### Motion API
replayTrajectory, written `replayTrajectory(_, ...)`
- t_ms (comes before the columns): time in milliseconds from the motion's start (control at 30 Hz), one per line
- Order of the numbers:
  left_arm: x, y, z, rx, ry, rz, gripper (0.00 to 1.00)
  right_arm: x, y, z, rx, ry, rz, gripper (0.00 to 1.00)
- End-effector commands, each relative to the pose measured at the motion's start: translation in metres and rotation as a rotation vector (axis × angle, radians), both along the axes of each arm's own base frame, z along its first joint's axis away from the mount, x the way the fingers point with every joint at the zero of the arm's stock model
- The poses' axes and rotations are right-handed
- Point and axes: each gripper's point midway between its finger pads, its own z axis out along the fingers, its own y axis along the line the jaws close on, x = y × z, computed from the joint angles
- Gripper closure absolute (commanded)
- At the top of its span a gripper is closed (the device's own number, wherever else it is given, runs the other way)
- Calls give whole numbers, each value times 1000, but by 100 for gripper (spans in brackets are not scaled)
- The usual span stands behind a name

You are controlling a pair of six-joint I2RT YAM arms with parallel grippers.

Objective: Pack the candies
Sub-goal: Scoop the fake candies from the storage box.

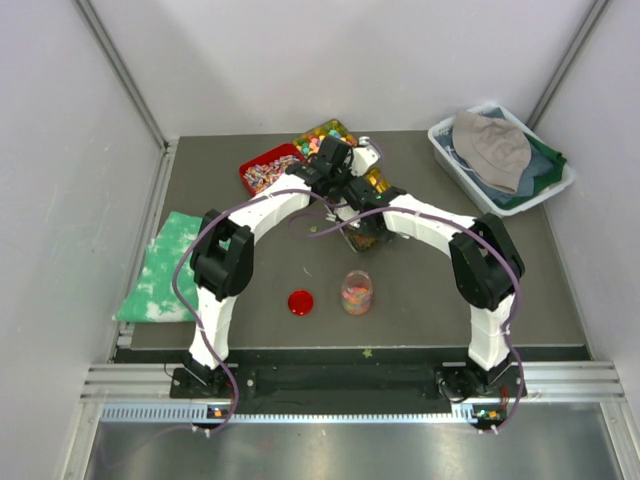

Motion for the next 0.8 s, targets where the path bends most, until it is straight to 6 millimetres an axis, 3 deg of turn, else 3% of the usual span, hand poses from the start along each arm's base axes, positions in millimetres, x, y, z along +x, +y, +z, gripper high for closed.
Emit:
replayTrajectory(0,-13,-39,61,-198,-74,-61,100,19,43,25,170,-149,51,100)
replayTrajectory(67,-13,-37,58,-192,-75,-58,100,16,38,24,166,-164,54,100)
replayTrajectory(233,-9,-31,47,-184,-56,-38,100,9,32,48,198,-215,67,100)
replayTrajectory(367,-6,-29,44,-195,-42,-27,100,5,30,55,218,-221,70,100)
replayTrajectory(767,10,-20,36,-208,-29,12,100,-3,23,44,197,-199,91,100)
